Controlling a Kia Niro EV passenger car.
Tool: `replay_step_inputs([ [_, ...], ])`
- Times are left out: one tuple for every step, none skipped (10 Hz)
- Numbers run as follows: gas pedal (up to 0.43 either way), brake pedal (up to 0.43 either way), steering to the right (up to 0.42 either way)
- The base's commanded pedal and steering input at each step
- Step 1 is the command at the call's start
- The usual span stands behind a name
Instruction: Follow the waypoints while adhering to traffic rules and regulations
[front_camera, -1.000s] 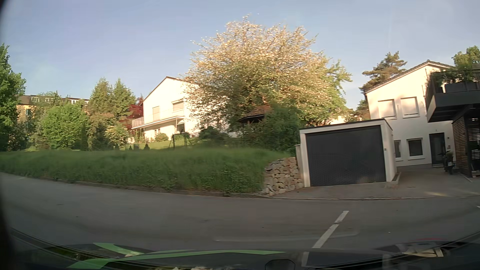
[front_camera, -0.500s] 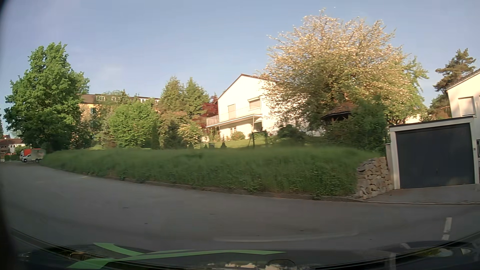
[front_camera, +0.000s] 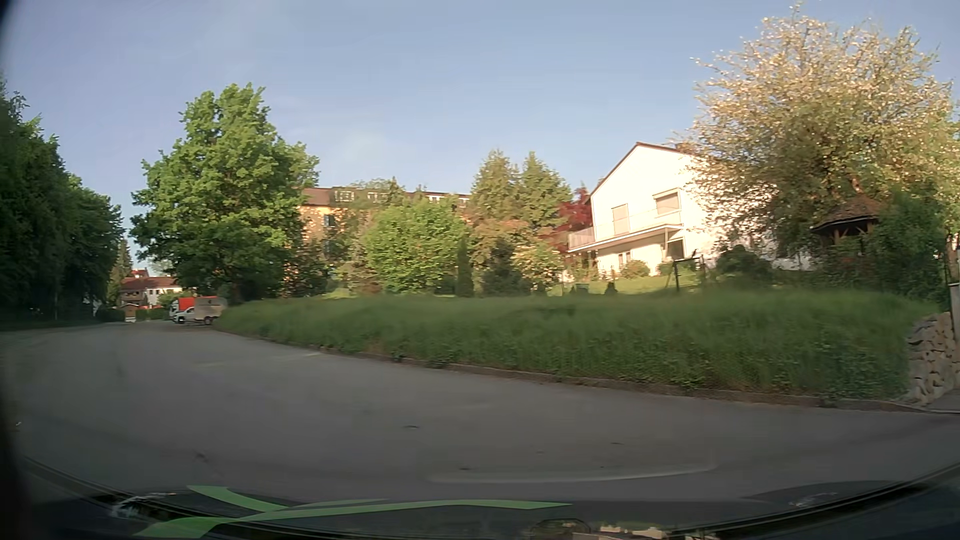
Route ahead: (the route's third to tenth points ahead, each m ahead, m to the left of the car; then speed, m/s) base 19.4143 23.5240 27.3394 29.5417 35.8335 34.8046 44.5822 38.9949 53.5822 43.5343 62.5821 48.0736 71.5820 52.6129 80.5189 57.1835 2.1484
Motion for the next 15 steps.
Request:
replay_step_inputs([
  [0.138,0.000,-0.929],
  [0.138,0.000,-0.922],
  [0.138,0.000,-0.915],
  [0.150,0.000,-0.900],
  [0.150,0.000,-0.882],
  [0.150,0.000,-0.864],
  [0.157,0.000,-0.837],
  [0.157,0.000,-0.811],
  [0.169,0.000,-0.783],
  [0.169,0.000,-0.758],
  [0.177,0.000,-0.724],
  [0.189,0.000,-0.695],
  [0.197,0.000,-0.652],
  [0.197,0.000,-0.613],
  [0.197,0.000,-0.558],
])
